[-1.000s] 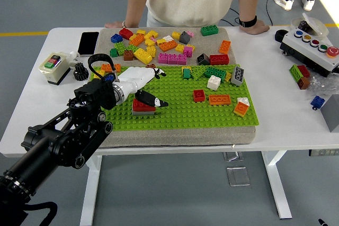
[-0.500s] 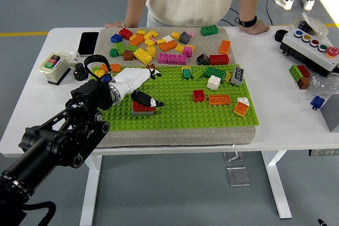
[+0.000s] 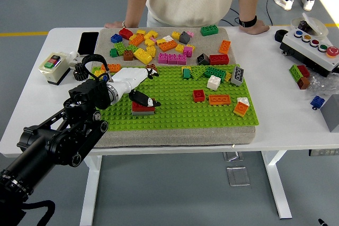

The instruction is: Pick up the brick,pile it on top of brick,press brick,pick up the brick,pile it on top of brick,press brick

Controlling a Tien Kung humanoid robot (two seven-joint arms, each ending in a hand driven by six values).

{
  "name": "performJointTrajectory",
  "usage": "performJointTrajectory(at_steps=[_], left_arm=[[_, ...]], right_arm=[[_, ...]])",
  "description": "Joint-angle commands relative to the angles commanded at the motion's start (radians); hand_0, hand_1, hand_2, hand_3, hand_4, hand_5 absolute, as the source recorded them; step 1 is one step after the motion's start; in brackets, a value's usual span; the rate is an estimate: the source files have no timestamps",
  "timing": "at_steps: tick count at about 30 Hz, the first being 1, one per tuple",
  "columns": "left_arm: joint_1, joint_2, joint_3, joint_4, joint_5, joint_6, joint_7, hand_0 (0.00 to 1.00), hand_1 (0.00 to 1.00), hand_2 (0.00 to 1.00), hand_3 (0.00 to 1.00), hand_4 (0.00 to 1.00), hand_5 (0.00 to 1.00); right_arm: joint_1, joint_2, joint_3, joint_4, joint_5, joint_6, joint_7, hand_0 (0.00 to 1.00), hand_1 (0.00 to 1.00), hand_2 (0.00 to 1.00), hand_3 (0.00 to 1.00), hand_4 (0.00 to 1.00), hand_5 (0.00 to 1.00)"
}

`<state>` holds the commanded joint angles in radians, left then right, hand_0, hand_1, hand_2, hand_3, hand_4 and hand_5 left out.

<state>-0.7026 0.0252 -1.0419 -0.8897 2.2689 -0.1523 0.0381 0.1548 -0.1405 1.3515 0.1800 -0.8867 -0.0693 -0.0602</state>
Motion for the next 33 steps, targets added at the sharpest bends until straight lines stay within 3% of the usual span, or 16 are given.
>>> performJointTrajectory(at_steps=[11,16,24,28,32,33], left_arm=[[0.001,0.002,-0.004,-0.010,0.000,-0.008,0.000,0.851,0.780,0.801,0.837,0.998,0.419],[0.005,0.006,-0.009,-0.054,0.000,-0.043,0.005,0.849,0.780,0.801,0.837,0.998,0.406],[0.030,0.019,-0.027,-0.185,0.000,-0.086,0.016,0.851,0.780,0.800,0.836,0.998,0.400],[0.057,0.041,-0.064,-0.285,0.000,-0.104,0.022,0.854,0.785,0.800,0.830,0.998,0.429],[0.083,0.063,-0.082,-0.342,0.000,-0.104,0.017,0.854,0.785,0.800,0.830,0.998,0.429],[0.086,0.065,-0.083,-0.347,0.000,-0.104,0.016,0.887,0.797,0.804,0.788,0.998,0.602]], right_arm=[[-0.002,0.000,0.001,0.000,0.000,0.000,0.001,0.752,0.676,0.722,0.722,0.998,0.647],[-0.001,0.000,0.003,0.000,0.000,0.001,0.000,0.752,0.676,0.723,0.722,0.998,0.647],[-0.003,0.000,0.006,0.000,0.002,0.000,0.001,0.752,0.676,0.723,0.722,0.998,0.647],[-0.008,0.001,0.013,0.000,0.004,0.001,0.002,0.751,0.676,0.722,0.723,0.998,0.646],[-0.010,0.003,0.017,0.000,0.007,0.002,0.004,0.751,0.676,0.722,0.723,0.998,0.646],[-0.010,0.003,0.018,0.000,0.007,0.002,0.004,0.752,0.676,0.722,0.724,0.998,0.646]])
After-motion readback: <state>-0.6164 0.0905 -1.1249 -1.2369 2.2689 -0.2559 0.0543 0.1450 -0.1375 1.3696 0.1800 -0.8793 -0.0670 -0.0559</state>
